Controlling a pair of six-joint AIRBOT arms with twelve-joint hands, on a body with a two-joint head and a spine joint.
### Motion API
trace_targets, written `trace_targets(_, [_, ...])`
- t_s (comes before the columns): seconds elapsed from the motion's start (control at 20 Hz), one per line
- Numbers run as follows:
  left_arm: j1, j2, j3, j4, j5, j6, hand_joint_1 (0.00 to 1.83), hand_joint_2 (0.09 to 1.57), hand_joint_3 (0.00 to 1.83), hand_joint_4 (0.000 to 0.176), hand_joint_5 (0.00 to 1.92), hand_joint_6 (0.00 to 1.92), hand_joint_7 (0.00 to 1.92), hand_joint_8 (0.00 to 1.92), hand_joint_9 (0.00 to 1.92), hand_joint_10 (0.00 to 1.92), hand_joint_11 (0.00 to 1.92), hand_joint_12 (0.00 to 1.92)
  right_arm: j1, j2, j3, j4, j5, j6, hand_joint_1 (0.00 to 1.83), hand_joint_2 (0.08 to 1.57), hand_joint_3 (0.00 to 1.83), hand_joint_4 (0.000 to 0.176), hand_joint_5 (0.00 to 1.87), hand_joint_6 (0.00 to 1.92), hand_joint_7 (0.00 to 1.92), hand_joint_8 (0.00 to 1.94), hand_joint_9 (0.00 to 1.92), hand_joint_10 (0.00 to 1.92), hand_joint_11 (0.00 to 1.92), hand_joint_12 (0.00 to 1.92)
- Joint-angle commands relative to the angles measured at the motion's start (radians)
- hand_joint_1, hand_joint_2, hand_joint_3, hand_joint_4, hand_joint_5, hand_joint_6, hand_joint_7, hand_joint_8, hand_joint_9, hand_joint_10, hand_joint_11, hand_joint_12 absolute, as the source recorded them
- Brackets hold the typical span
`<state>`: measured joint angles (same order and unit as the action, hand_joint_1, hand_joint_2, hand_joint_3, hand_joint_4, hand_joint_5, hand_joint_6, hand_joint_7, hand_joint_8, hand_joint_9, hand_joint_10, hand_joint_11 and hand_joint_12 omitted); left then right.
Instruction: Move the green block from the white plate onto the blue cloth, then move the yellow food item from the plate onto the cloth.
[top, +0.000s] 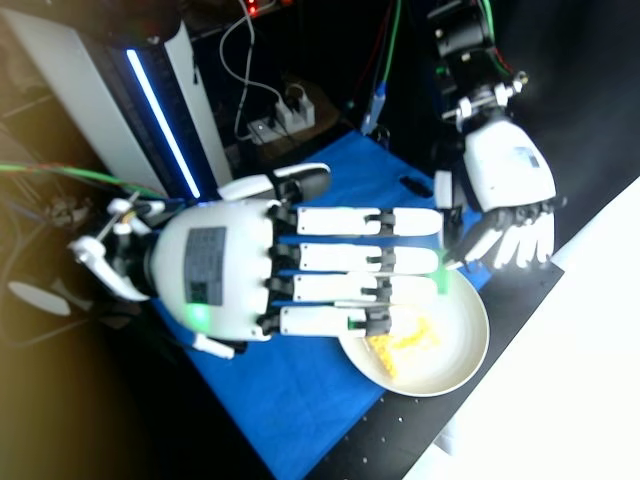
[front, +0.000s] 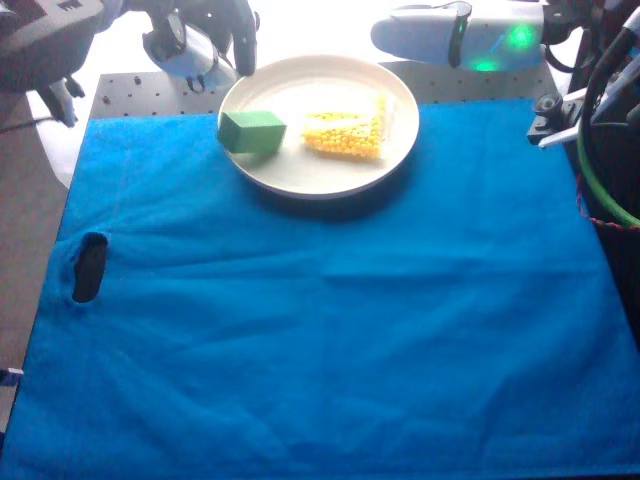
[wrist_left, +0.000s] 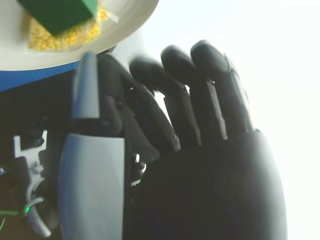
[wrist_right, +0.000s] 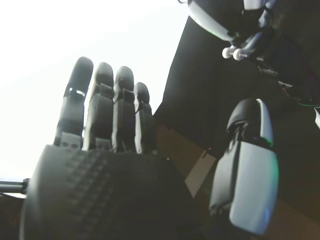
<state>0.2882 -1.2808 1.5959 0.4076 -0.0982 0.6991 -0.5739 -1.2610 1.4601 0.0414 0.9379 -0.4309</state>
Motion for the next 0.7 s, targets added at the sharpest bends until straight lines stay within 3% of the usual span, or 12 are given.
trace_targets(0.0, [-0.028,0.007,-0.012,0.018,-0.113,0.001,1.27,1.1,0.0,0.0,1.06,0.57,1.0,1.2,0.93,0.97,0.79,1.25,0.016,0.0,0.001,0.016,0.124,0.005,0.56,0.84,0.0,0.018,0.28,0.0,0.42,0.0,0.39,0.01,0.0,1.03])
trace_targets(0.05, [-0.037,0.019,-0.029,0.038,-0.114,0.001,1.27,1.1,0.0,0.0,1.07,0.58,1.01,1.19,0.97,0.91,0.81,1.2,0.016,0.0,0.001,0.016,0.124,0.005,0.55,0.85,0.0,0.027,0.27,0.0,0.4,0.0,0.39,0.0,0.0,0.99])
trace_targets(0.1, [-0.042,0.025,-0.037,0.048,-0.115,0.001,1.27,1.1,0.0,0.0,1.07,0.58,1.01,1.19,0.97,0.91,0.81,1.2,0.016,0.0,0.001,0.016,0.124,0.005,0.55,0.85,0.0,0.027,0.27,0.0,0.4,0.0,0.39,0.0,0.0,0.99])
trace_targets(0.15, [-0.05,0.029,-0.047,0.067,-0.117,0.001,1.26,1.09,0.0,0.0,1.08,0.6,1.03,1.11,1.0,0.78,0.82,1.14,0.016,0.0,0.002,0.016,0.124,0.005,0.57,0.86,0.0,0.02,0.27,0.0,0.39,0.0,0.41,0.01,0.0,1.02])
trace_targets(0.25, [-0.052,0.028,-0.047,0.07,-0.117,0.001,1.23,1.1,0.0,0.002,0.95,0.98,1.04,0.94,1.04,0.41,0.86,0.87,0.016,-0.001,0.002,0.016,0.124,0.005,0.57,0.86,0.0,0.021,0.28,0.0,0.4,0.01,0.42,0.01,0.03,1.04])
trace_targets(0.3, [-0.051,0.027,-0.047,0.07,-0.118,0.001,1.26,0.98,0.0,0.0,0.87,0.41,0.94,0.42,1.05,0.28,0.86,0.78,0.016,-0.001,0.002,0.016,0.124,0.005,0.57,0.86,0.0,0.03,0.28,0.0,0.4,0.0,0.39,0.0,0.01,1.04])
trace_targets(0.35, [-0.049,0.025,-0.047,0.07,-0.118,0.001,1.24,0.93,0.0,0.0,0.83,0.13,0.99,0.16,1.04,0.16,0.78,0.71,0.016,-0.002,0.001,0.016,0.124,0.005,0.59,0.87,0.0,0.026,0.3,0.0,0.42,0.0,0.41,0.01,0.01,1.11])
trace_targets(0.4, [-0.043,0.02,-0.047,0.07,-0.121,0.001,1.23,0.9,0.0,0.0,0.81,0.03,1.02,0.05,1.02,0.07,0.75,0.65,0.016,-0.003,0.001,0.016,0.124,0.005,0.58,0.88,0.0,0.026,0.29,0.0,0.42,0.0,0.42,0.01,0.01,1.13])
trace_targets(0.45, [-0.038,0.014,-0.046,0.07,-0.122,0.001,1.19,0.87,0.0,0.0,0.75,0.01,0.96,0.01,0.89,0.01,0.71,0.57,0.016,-0.003,0.001,0.016,0.124,0.005,0.57,0.87,0.0,0.037,0.29,0.0,0.43,0.0,0.43,0.01,0.0,1.12])
trace_targets(0.55, [-0.022,0.0,-0.043,0.07,-0.127,0.0,1.11,0.84,0.0,0.0,0.7,0.0,0.84,0.0,0.8,0.0,0.71,0.45,0.016,-0.004,0.001,0.016,0.124,0.005,0.56,0.87,0.0,0.054,0.3,0.0,0.42,0.0,0.42,0.0,0.0,1.1])
trace_targets(0.65, [-0.007,-0.018,-0.029,0.067,-0.126,0.0,1.1,0.83,0.0,0.0,0.67,0.01,0.8,0.0,0.75,0.0,0.64,0.43,0.016,-0.004,0.001,0.016,0.124,0.005,0.56,0.9,0.0,0.044,0.28,0.0,0.41,0.0,0.37,0.0,0.0,1.02])
